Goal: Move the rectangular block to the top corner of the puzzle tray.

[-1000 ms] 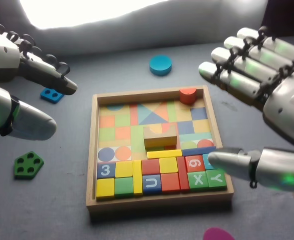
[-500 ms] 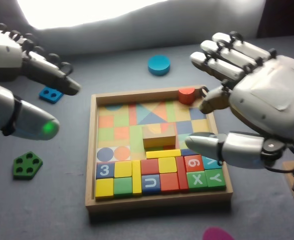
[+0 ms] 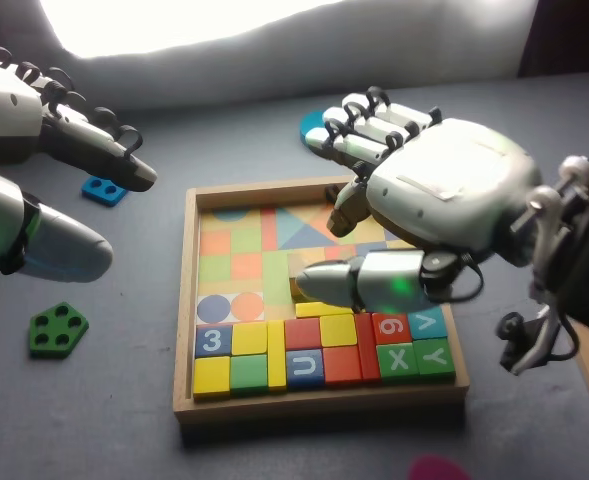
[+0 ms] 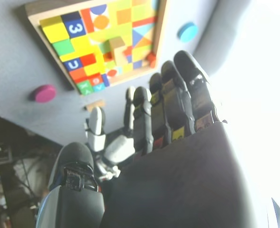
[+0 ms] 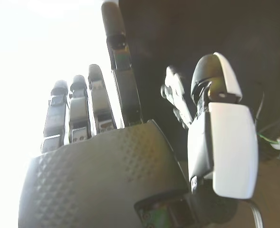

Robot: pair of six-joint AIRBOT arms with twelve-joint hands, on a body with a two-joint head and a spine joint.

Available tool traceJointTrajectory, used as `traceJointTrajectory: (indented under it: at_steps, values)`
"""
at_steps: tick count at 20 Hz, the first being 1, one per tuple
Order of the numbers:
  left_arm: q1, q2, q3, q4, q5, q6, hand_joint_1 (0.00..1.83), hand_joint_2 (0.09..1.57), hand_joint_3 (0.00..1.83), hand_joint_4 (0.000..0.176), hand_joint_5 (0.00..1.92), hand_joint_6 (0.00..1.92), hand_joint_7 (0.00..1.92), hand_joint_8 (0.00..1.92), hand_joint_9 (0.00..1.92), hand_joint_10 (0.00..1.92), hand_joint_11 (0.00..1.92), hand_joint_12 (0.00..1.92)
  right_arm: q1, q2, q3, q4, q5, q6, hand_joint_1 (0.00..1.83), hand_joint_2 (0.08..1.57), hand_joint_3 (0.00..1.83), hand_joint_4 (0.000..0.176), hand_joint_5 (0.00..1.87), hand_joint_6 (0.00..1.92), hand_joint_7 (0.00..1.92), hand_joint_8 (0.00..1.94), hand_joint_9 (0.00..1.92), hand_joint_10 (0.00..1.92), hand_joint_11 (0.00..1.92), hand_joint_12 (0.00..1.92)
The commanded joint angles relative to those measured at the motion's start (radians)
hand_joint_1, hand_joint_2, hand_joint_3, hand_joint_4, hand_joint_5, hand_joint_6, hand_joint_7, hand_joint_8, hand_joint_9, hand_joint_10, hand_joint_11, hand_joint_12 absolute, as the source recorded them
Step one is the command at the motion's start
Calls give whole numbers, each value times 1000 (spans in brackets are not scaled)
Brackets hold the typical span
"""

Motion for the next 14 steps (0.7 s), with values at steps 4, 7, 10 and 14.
traceJointTrajectory:
  at_steps: [4,7,10,14]
  values:
    - [-8,6,-1,10,85,1,30,1235,3,43,294,6,278,2,299,4,0,856,44,-36,53,33,-8,-1,0,1102,0,2,831,53,117,10,0,0,0,0]
    - [-8,6,-1,10,85,1,18,1230,0,41,275,0,278,1,297,2,0,862,52,-67,84,33,-38,-15,0,1108,3,0,824,48,83,0,0,0,0,0]
    - [-7,6,-2,10,85,1,7,1233,1,48,273,1,274,2,296,1,0,831,49,-107,120,33,-55,-48,0,1106,2,0,819,46,90,4,0,0,0,0]
    - [-7,6,-2,10,85,1,4,1238,1,50,256,0,256,0,278,0,0,824,55,-162,185,33,-69,-60,0,1112,4,0,809,41,103,8,0,0,0,0]
